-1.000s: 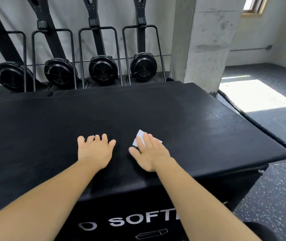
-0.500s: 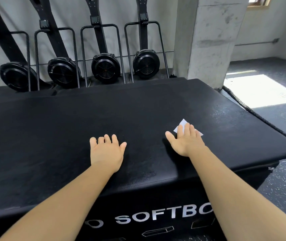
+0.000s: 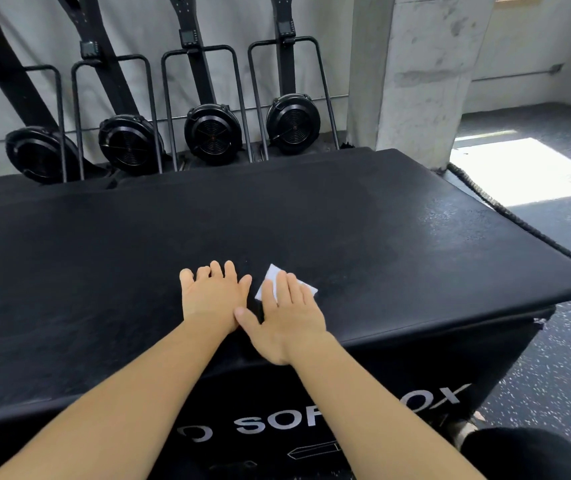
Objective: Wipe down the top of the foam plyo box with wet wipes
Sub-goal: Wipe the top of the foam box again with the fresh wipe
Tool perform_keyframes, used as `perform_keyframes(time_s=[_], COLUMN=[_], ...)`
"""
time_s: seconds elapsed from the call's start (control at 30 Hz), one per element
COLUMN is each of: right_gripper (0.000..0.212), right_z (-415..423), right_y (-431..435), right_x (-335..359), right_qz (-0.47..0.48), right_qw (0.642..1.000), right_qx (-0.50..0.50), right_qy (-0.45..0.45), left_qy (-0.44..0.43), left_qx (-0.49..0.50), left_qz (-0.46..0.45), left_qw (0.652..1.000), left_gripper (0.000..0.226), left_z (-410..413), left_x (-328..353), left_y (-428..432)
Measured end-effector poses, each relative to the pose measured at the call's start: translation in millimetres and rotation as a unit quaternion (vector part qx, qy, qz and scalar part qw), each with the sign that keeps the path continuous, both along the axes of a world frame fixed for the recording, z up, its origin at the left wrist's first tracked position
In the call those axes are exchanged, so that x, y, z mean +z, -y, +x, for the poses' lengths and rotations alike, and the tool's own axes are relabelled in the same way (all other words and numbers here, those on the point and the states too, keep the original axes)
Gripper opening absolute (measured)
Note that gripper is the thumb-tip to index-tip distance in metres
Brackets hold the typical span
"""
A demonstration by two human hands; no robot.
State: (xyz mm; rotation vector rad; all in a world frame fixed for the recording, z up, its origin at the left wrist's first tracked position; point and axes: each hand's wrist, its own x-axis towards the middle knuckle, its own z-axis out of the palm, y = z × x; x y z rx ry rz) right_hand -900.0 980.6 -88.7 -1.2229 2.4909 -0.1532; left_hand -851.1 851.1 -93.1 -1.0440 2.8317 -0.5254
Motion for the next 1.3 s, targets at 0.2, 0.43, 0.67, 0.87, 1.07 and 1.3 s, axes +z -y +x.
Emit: perform_keyframes(time_s=[0.2, 0.43, 0.67, 0.87, 1.07, 1.3], right_gripper=[0.071, 0.064, 0.078, 0.083, 0.085, 0.073], right_z=[-45, -121, -103, -20, 33, 0], right_y=[-30, -86, -79, -52, -24, -46], right_x=[6, 4, 4, 3, -4, 3], right_qz=[-0.037, -0.014, 0.009, -0.027, -0.033, -0.081], right_qw=[0.999, 0.99, 0.987, 0.996, 0.999, 0.995], right_qx=[-0.01, -0.12, -0.149, -0.07, 0.01, 0.024], right_qy=[-0.015, -0.071, -0.063, -0.043, -0.039, -0.054], left_qy=[-0.03, -0.043, -0.052, -0.052, -0.095, -0.072], left_qx=[0.007, 0.004, 0.005, 0.005, 0.013, 0.016], left_qz=[0.004, 0.003, 0.002, 0.006, 0.014, 0.025], left_qw=[1.0, 0.999, 0.999, 0.999, 0.995, 0.997], left_gripper=[0.038, 0.046, 0.052, 0.039, 0.038, 0.039], left_z=[1, 0, -1, 0, 2, 3], left_x=[-6, -9, -8, -7, -5, -4], left_y=[3, 6, 4, 4, 2, 3])
